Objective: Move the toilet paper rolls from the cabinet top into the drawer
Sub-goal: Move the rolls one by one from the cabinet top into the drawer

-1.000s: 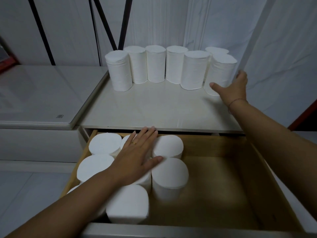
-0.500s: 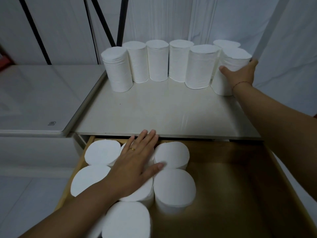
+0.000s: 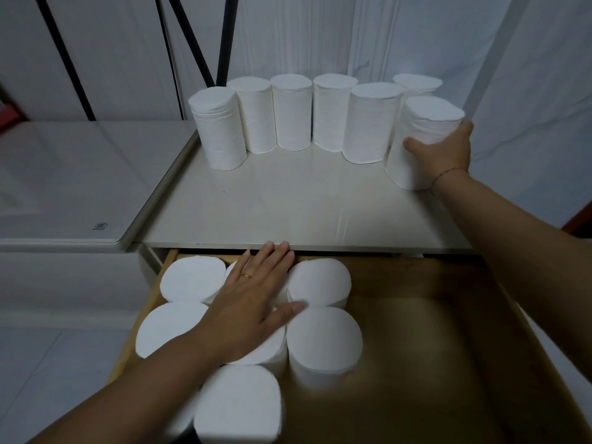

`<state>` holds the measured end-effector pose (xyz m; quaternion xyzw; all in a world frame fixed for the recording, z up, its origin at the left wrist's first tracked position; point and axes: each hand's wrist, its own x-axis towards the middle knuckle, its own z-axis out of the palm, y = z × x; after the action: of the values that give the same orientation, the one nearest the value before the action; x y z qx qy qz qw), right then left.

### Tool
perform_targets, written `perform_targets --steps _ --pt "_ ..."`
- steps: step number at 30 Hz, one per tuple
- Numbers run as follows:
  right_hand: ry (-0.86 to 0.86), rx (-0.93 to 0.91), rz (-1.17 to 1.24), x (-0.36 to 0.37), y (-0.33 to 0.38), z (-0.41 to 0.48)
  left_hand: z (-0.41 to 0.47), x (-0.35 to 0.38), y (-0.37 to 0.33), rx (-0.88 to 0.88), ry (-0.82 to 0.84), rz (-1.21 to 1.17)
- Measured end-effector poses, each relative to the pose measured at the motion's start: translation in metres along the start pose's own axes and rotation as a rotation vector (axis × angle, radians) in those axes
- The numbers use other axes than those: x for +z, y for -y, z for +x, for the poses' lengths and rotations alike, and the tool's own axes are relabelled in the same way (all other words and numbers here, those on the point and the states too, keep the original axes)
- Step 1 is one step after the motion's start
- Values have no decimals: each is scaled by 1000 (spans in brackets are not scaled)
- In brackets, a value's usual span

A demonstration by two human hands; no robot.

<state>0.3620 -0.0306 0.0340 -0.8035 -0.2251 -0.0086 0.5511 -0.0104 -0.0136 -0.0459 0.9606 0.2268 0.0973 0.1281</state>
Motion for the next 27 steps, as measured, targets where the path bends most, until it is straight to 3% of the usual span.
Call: perform_targets --steps 15,27 --pt "343 -124 124 -86 0 -143 -22 14 -15 48 163 132" --pt "397 -195 136 -117 -26 -190 -27 18 -19 16 179 136"
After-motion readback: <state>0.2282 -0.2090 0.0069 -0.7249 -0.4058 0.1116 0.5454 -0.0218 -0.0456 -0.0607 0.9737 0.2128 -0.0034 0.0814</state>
